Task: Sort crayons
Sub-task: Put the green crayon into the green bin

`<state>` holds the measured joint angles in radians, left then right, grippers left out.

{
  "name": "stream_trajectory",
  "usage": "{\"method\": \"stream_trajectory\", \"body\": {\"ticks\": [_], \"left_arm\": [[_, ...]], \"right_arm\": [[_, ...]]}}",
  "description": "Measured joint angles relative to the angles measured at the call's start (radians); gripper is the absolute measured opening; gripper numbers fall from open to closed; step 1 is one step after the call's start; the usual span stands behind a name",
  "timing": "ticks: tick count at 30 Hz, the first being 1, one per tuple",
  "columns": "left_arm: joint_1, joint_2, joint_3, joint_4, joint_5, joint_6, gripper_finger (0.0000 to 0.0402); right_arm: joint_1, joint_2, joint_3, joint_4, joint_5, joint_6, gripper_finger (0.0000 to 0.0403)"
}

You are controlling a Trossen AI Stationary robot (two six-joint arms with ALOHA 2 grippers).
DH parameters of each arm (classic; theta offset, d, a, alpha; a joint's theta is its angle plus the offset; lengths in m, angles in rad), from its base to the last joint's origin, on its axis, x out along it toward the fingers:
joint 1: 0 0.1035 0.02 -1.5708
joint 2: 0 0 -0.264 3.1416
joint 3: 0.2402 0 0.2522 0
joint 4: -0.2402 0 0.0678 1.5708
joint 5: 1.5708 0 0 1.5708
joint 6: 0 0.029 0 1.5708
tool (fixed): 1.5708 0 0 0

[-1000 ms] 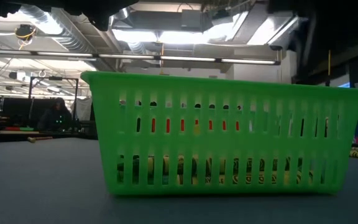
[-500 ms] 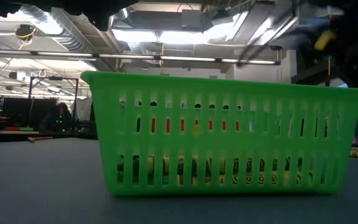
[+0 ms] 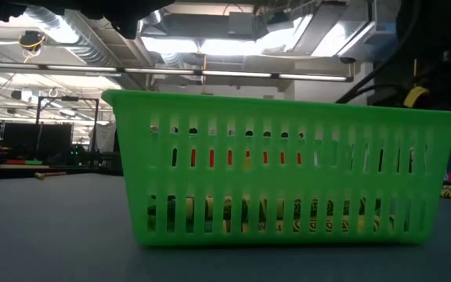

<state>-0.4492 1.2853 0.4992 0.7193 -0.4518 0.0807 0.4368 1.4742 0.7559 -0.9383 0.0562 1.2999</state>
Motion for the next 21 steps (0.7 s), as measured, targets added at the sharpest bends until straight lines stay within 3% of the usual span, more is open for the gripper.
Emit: {"method": "stream_trajectory", "body": {"ticks": [8,21], "left_arm": [[0.000,0.000,0.000,0.000,0.000,0.000,0.0110],[0.000,0.000,0.000,0.000,0.000,0.000,0.0110]], "right_arm": [[-0.060,0.000,-0.033,0.046,-0.015,-0.035,0.0158],[-0.065,-0.005,-0.097,0.131,-0.034,-0.052,0.0158]]}}
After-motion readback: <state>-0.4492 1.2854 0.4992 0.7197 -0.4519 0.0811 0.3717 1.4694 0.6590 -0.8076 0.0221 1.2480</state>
